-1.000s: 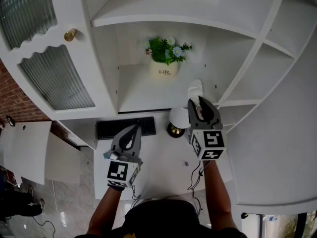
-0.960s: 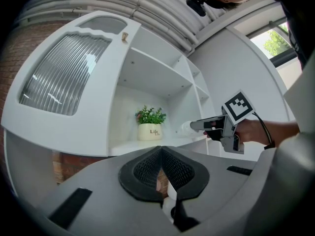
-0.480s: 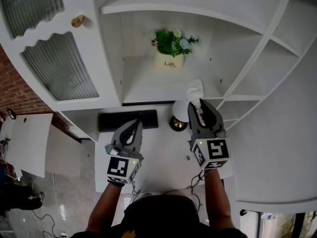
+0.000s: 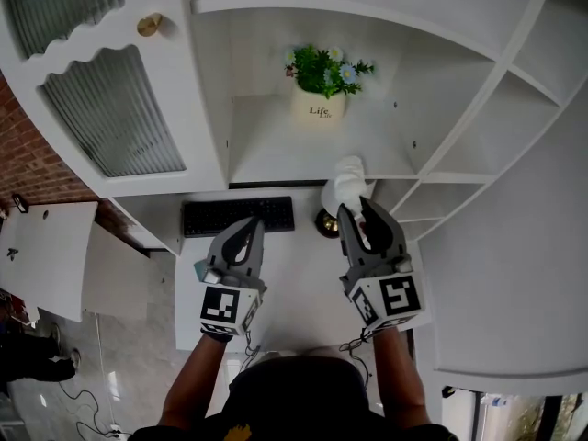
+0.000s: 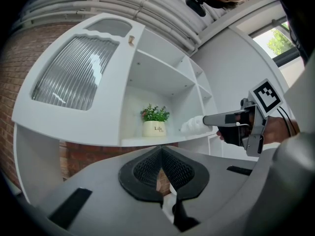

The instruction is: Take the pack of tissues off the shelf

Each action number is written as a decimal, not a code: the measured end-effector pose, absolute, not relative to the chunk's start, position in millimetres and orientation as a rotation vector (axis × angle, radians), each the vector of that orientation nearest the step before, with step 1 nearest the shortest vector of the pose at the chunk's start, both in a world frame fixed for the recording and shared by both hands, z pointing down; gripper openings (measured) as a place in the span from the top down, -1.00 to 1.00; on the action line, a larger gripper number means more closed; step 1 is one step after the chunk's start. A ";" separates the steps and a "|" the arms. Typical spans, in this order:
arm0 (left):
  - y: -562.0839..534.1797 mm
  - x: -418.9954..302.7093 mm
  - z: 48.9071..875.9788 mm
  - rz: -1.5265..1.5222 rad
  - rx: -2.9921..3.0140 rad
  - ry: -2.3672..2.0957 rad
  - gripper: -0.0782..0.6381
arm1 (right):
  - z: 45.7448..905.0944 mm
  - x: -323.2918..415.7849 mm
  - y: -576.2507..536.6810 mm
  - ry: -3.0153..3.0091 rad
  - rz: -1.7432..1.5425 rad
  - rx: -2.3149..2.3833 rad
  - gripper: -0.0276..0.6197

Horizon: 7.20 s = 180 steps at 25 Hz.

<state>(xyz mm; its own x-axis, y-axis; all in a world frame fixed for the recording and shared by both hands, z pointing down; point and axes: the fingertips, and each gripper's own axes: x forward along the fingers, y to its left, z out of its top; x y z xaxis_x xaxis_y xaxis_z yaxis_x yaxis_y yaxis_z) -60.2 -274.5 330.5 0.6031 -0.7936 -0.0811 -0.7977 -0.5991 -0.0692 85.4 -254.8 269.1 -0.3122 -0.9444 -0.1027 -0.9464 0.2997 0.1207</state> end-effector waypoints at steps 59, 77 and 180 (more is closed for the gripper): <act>-266.6 -55.2 560.2 -0.314 -2.863 1.662 0.77 | 543.8 37.3 -222.8 2.909 -0.359 -1.511 0.55; -250.0 -43.4 656.7 -0.546 -2.940 1.661 0.77 | 645.3 41.7 -212.0 2.985 -0.603 -1.508 0.55; -216.2 -35.6 708.8 -0.885 -3.067 1.381 0.77 | 739.7 77.1 -197.2 2.959 -1.146 -1.879 0.61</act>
